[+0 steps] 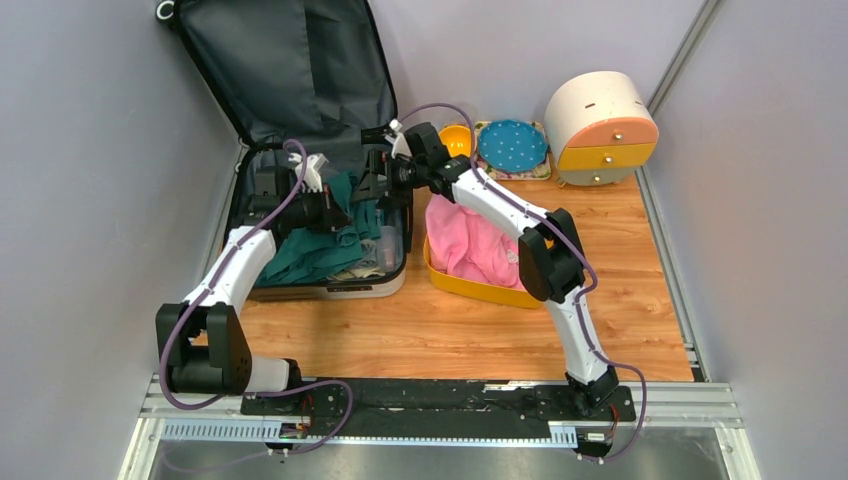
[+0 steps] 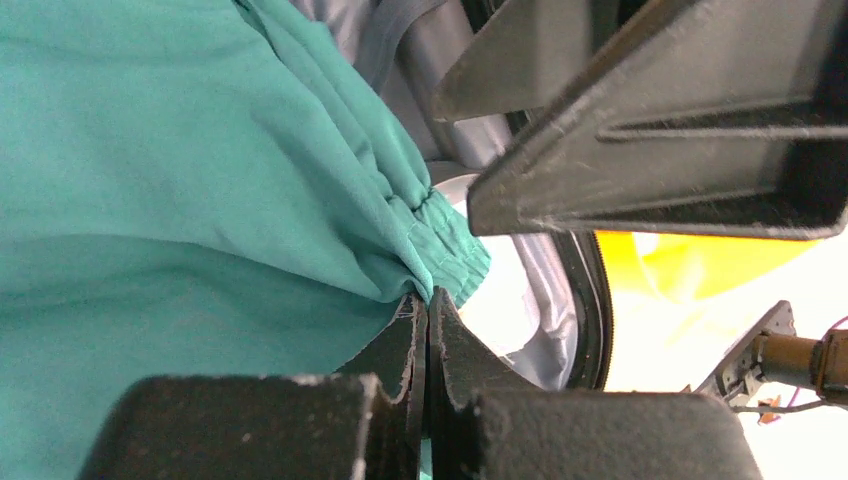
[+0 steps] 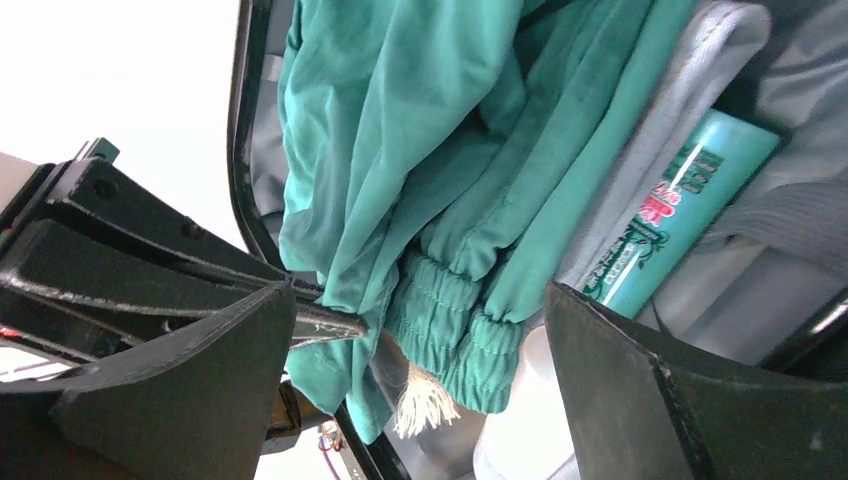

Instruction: Open, take out, and arrange the luggage

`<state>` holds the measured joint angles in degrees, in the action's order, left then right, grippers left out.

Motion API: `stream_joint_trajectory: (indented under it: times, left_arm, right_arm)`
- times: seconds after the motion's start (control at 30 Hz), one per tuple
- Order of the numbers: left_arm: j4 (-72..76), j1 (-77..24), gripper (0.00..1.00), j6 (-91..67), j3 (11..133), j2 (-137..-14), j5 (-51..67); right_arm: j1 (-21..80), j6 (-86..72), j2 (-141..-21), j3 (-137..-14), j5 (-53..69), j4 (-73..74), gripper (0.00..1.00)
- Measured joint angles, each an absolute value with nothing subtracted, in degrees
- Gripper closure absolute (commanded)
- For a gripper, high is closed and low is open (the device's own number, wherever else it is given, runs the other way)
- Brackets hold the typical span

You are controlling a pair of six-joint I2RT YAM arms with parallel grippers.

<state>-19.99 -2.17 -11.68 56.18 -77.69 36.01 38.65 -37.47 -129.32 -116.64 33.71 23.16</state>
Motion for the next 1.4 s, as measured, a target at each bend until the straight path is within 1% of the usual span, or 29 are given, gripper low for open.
stream_joint_trajectory:
  times: [0.3,0.47,0.67,0.77,0.8,0.87,0.93,0.97,1.0,1.07,1.1,1.13,1.17,1.2,1.23,1.27,1.3,1.37,1.4]
  left_arm:
    - [-16.1,-2.28,1.0,-11.66,53.49,-77.69,39.09]
    - [-13.78,-3.27,1.0,-11.09,50.11,-77.69,40.18]
    - [-11.86,-3.64,1.0,-11.03,49.52,-77.87,40.71]
    - [-10.7,-3.64,1.0,-11.0,49.06,-77.84,41.45]
    - [-10.44,-3.64,1.0,-10.98,48.8,-77.84,41.63]
    - [-10.17,-3.64,1.0,-10.83,48.36,-77.84,41.78]
    - [-9.98,-3.66,1.0,-10.28,48.03,-77.82,41.82]
    - [-9.93,-3.68,1.0,-10.09,47.92,-77.78,41.8]
    - [-9.89,-3.68,0.94,-9.89,47.81,-77.76,41.78]
    - [-10.02,-3.68,0.74,-9.45,47.7,-77.58,41.74]
    - [-10.5,-3.7,0.6,-8.75,47.79,-77.41,41.65]
    - [-11.75,-3.66,0.55,-8.03,48.01,-77.12,41.6]
    - [-12.82,-3.62,0.51,-7.18,48.23,-76.73,41.78]
    - [-14.33,-3.36,0.45,-6.63,48.49,-76.05,42.06]
    - [-15.77,-2.66,0.41,-6.26,48.53,-74.98,42.5]
    - [-17.28,-1.78,0.4,-6.11,48.53,-73.54,43.55]
    - [-18.48,-0.47,0.37,-6.11,48.56,-71.92,44.62]
    - [-20.18,3.25,0.36,-6.35,48.88,-68.77,46.46]
    - [-20.93,5.23,0.34,-6.76,49.41,-67.42,47.16]
  right_arm:
    - [38.46,-38.37,-131.17,-118.08,28.51,24.6,0.02]
    - [39.62,-39.38,-132.6,-120.55,26.39,24.67,0.02]
    - [41.82,-39.42,-134.45,-121.21,24.25,24.58,0.01]
    - [42.59,-39.42,-135.0,-121.89,21.56,24.8,0.07]
    - [42.72,-39.42,-135.24,-121.91,21.08,24.88,0.12]
    - [42.92,-39.64,-135.9,-122.04,20.71,24.99,0.18]
    - [43.16,-39.86,-136.55,-122.04,20.71,24.95,0.28]
    - [43.27,-40.34,-136.73,-122.04,20.86,24.86,0.37]
    - [43.29,-40.51,-136.79,-122.04,21.17,24.75,0.58]
    - [43.2,-41.39,-136.79,-122.04,21.67,24.05,0.8]
    - [43.2,-41.76,-136.79,-122.04,21.98,23.55,0.97]
    - [43.2,-41.67,-136.79,-122.06,22.2,23.29,1.0]
    - [43.22,-41.45,-136.79,-122.04,22.28,23.14,1.0]
    - [43.27,-41.58,-136.79,-122.06,22.33,22.98,1.0]
    - [43.27,-41.34,-136.75,-122.04,22.35,22.83,1.0]
    - [43.27,-41.21,-136.64,-122.04,22.35,22.74,1.0]
    - [43.09,-41.06,-136.53,-122.04,22.35,22.7,1.0]
    - [42.59,-40.66,-136.11,-122.04,22.39,22.46,1.0]
    - [42.52,-40.56,-135.85,-122.04,22.41,22.46,1.0]
